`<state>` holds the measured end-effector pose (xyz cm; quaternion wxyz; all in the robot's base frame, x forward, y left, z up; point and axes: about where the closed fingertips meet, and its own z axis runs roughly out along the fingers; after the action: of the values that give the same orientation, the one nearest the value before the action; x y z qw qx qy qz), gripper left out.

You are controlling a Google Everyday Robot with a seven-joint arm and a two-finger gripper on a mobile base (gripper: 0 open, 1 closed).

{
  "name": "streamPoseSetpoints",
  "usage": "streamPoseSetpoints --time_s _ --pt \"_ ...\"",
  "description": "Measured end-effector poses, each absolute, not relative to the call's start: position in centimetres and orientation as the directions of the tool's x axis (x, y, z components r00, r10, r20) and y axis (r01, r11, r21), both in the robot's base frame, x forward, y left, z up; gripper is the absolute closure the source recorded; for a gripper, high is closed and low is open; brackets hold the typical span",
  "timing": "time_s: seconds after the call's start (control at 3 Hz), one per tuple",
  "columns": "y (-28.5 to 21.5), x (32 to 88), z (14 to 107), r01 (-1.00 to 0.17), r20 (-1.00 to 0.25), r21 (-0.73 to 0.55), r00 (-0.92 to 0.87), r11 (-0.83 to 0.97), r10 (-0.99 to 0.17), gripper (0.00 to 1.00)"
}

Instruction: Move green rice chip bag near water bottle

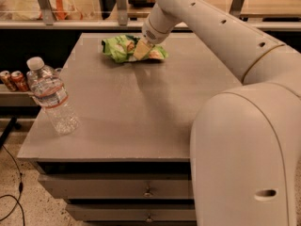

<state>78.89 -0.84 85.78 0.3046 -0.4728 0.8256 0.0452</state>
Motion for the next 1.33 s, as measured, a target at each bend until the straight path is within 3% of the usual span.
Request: streamPoseSetpoints --time_s 0.33,0.67,1.33 --pt "-1.6 78.7 86.2 -0.794 -0.549 -0.219 -0.380 0.567 -0.744 0.89" --pt "-3.0 78.5 87.7 -0.765 -0.561 -0.243 -0.390 0.597 -0.730 1.00" --pt "-5.9 76.8 91.9 -0.684 -0.568 -0.334 -0.403 0.649 -0.717 1.00"
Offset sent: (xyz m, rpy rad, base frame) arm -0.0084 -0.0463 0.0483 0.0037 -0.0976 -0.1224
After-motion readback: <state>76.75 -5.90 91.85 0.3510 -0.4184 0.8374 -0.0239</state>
